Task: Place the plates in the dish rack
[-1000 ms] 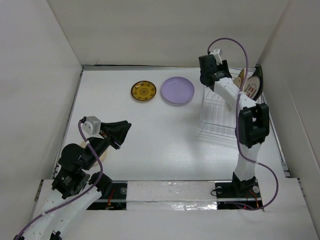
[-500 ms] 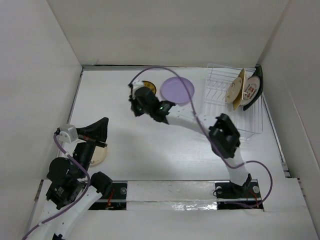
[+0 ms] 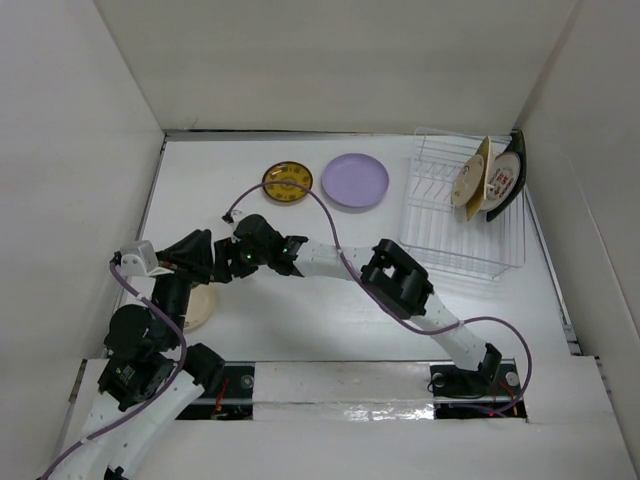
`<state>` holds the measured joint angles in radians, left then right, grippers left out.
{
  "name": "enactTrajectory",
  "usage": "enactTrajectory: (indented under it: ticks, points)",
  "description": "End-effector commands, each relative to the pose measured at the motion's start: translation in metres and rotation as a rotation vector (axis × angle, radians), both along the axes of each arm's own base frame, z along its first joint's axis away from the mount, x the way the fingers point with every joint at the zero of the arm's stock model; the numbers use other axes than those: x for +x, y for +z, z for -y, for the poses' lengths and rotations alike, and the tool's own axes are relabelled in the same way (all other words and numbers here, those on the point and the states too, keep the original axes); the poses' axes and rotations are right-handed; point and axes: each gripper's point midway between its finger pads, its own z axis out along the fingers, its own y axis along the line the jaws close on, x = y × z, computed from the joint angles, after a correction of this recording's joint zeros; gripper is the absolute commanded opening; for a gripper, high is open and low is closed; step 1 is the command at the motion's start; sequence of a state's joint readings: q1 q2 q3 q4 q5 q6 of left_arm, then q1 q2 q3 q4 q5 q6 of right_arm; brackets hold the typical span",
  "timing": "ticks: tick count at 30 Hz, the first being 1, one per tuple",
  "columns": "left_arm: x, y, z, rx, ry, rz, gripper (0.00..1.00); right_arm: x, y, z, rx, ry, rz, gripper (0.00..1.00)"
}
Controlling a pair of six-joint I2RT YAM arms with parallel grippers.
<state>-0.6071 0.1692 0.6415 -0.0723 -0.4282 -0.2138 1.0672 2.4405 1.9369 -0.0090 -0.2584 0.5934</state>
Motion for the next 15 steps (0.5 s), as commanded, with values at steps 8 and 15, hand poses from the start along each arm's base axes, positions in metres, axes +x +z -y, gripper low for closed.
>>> enactTrajectory:
  ticks: [8,15]
  points:
    - [0.014,0.0,0.003,0.028,0.028,-0.004,0.21,-0.031,-0.008,-0.05,0.144,0.084,-0.145,0.69]
    - [0.02,-0.004,0.007,0.052,0.023,-0.024,0.21,-0.039,-0.022,-0.055,0.148,0.096,-0.186,0.54]
